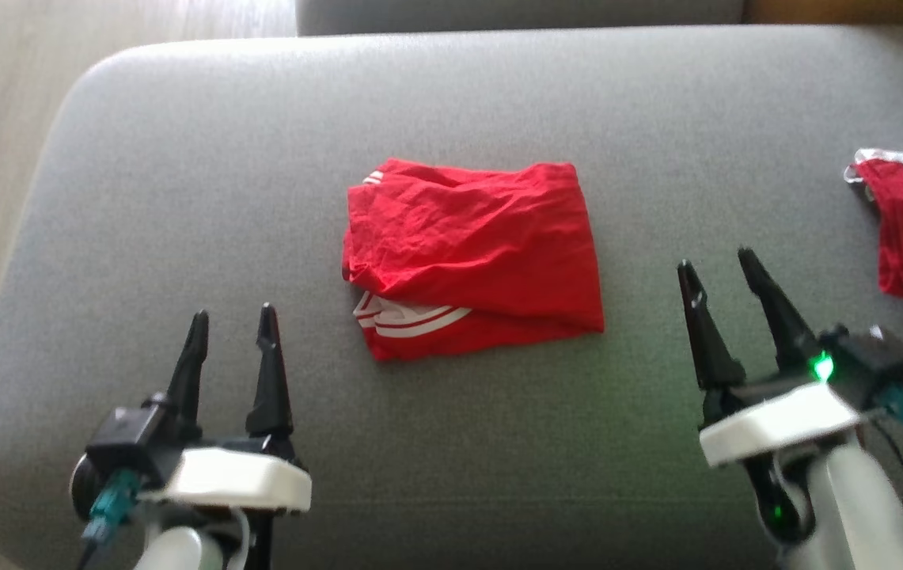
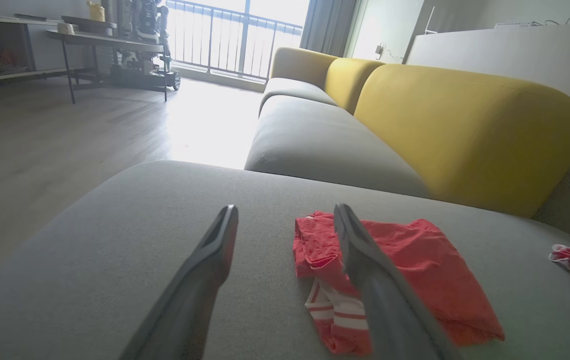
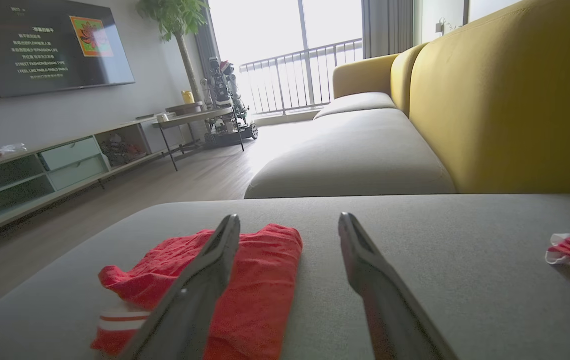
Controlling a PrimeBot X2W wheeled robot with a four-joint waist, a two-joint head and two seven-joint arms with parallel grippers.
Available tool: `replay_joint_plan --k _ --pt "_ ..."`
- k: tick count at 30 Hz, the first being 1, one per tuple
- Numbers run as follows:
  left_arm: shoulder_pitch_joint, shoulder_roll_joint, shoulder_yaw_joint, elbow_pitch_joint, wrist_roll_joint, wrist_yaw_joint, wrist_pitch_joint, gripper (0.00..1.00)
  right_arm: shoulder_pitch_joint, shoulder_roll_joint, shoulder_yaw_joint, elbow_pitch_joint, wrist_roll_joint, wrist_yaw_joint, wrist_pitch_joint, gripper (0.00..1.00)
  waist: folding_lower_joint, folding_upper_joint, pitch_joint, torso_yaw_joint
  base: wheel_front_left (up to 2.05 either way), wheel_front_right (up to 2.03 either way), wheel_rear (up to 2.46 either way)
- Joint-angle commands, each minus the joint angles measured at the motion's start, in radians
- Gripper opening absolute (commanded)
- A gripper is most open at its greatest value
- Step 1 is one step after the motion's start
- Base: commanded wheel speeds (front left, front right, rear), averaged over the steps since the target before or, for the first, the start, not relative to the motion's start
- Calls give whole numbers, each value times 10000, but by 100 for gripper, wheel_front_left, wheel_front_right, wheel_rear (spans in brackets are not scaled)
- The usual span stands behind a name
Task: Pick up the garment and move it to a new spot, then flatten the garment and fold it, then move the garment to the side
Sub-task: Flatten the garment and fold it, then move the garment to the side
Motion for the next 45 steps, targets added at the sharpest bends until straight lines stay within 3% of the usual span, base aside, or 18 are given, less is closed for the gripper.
replay_joint_plan --k 1,9,18,31,45 --pt "5 -132 661 -443 377 -174 -120 100 245 86 243 -772 -25 -2 -90 100 1 -1 -248 16 0 0 0" --pt "1272 -913 1511 -578 1554 -991 -121 100 2091 86 -10 -1690 -247 -2 -93 100 1 -1 -1046 168 0 0 0" --pt "1993 -1398 2150 -339 2403 -1770 -121 100 2563 86 102 -1765 -674 -2 -94 100 1 -1 -1451 209 0 0 0" --pt "2287 -1572 2385 -27 2938 -2193 -122 100 2773 86 126 -1547 -221 -2 -95 100 1 -1 -1726 279 0 0 0" --pt "2302 -1621 2515 28 3017 -2295 -122 100 2820 86 84 -1483 -197 -2 -95 100 1 -1 -1719 369 0 0 0"
